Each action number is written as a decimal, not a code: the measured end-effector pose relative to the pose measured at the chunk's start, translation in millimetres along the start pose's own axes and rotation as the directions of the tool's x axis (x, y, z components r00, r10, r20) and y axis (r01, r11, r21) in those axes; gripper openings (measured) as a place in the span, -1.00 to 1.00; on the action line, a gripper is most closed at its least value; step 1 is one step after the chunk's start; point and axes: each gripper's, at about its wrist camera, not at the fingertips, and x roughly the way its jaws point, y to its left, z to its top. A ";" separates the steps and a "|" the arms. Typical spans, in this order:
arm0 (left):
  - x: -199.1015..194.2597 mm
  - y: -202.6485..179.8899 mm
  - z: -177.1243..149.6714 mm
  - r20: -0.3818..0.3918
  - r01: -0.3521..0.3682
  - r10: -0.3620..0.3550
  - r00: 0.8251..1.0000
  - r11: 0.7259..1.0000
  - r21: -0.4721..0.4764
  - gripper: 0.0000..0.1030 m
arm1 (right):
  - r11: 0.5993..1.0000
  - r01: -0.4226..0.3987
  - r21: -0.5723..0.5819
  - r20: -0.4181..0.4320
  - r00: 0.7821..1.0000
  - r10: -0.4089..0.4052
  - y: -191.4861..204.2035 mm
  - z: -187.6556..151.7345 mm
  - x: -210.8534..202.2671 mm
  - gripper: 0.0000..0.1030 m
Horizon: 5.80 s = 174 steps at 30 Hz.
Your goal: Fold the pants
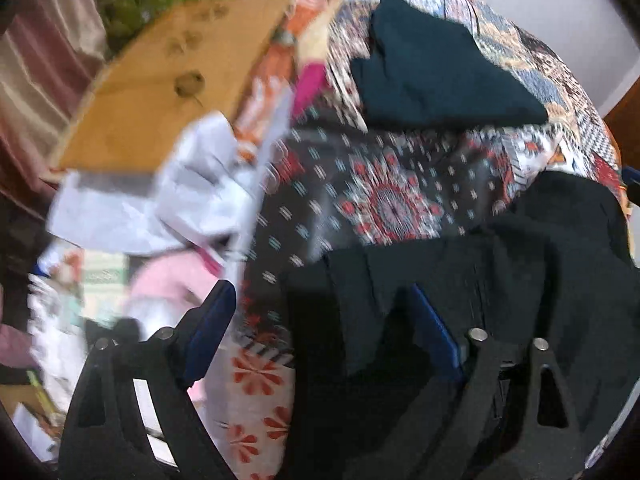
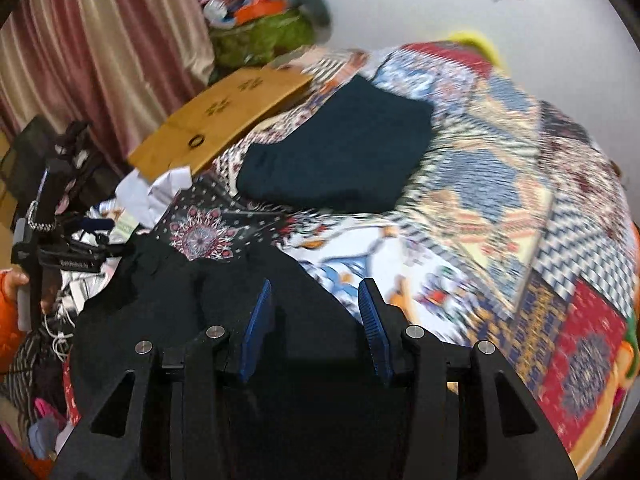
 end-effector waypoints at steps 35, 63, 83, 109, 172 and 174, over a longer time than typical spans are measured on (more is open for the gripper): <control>12.1 -13.1 99.4 0.162 -0.146 0.130 0.978 0.985 0.088 -0.35 | 0.975 0.218 -0.030 0.066 0.974 -0.216 -12.8 73.2 45.1 -0.57; 4.9 -5.8 -2.8 0.078 -0.064 0.075 0.994 0.989 -0.132 -0.38 | 0.968 0.104 0.227 -0.054 0.994 -0.094 -41.9 -115.9 -39.8 -0.08; -40.1 19.3 -34.2 0.127 -0.095 0.100 0.987 0.994 -0.046 -0.62 | 0.971 0.103 0.216 -0.004 0.995 -0.104 -27.8 -110.4 -58.8 -0.07; -24.2 -116.4 -41.5 0.254 -0.087 -0.025 0.967 0.904 0.418 0.37 | 0.976 0.023 -0.218 -0.052 0.998 -0.035 75.2 -61.8 12.7 -0.50; -22.6 -209.2 21.6 0.180 -0.092 0.027 0.983 0.927 0.365 0.41 | 0.641 0.271 0.718 0.046 0.900 -0.433 -182.5 -245.3 -177.5 0.00; -22.9 -221.7 27.1 0.177 -0.062 -0.007 0.984 0.922 0.383 0.41 | 0.626 0.272 0.731 0.030 0.903 -0.428 -194.8 -252.9 -172.0 0.00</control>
